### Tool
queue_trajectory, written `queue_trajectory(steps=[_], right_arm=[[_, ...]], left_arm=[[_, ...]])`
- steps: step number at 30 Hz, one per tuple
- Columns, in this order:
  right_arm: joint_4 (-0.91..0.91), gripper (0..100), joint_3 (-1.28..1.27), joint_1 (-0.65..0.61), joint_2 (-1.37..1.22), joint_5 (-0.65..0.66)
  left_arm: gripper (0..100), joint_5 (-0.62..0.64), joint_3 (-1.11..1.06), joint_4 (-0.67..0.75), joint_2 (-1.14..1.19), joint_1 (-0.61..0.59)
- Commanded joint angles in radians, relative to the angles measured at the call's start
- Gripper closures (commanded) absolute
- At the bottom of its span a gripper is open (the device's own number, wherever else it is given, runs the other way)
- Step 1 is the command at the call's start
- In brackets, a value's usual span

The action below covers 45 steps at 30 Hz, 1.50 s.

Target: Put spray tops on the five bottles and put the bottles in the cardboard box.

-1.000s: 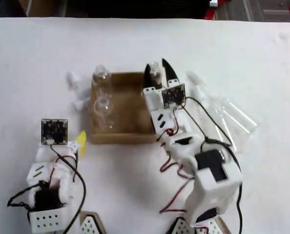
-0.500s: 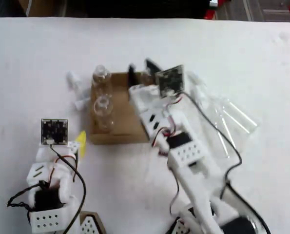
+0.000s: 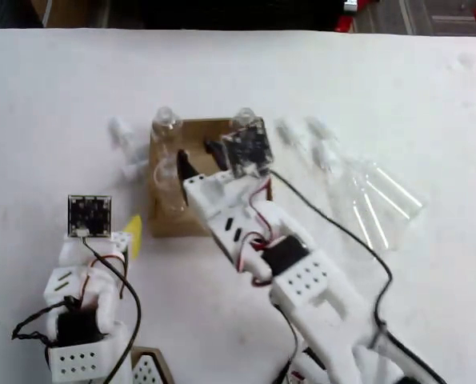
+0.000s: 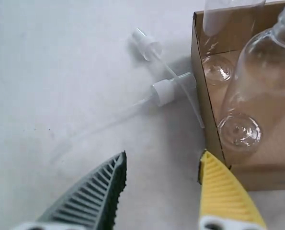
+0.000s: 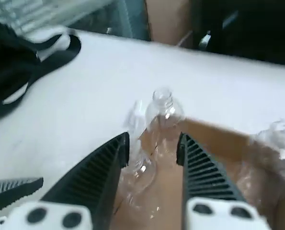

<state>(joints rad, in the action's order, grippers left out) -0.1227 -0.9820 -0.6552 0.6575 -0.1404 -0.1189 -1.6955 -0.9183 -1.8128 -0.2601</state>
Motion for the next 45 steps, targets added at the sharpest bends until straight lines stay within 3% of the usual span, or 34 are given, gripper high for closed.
queue_trajectory(steps=[1,6,25,34,45], right_arm=[[0.102,86.1,0.012,-0.031,-0.110,-0.017],[0.199,86.1,0.014,-0.077,-0.200,-0.017],[0.202,86.1,0.025,-0.082,-0.217,-0.018],[0.202,86.1,0.121,-0.082,-0.398,-0.017],[0.182,86.0,0.095,-0.079,-0.298,-0.017]], left_arm=[[77,-0.005,0.003,-0.008,-0.015,0.013],[77,-0.005,0.003,-0.006,-0.015,0.013],[77,-0.005,0.003,-0.006,-0.015,0.013],[77,-0.005,0.003,-0.006,-0.015,0.012],[77,-0.005,0.003,-0.006,-0.015,0.012]])
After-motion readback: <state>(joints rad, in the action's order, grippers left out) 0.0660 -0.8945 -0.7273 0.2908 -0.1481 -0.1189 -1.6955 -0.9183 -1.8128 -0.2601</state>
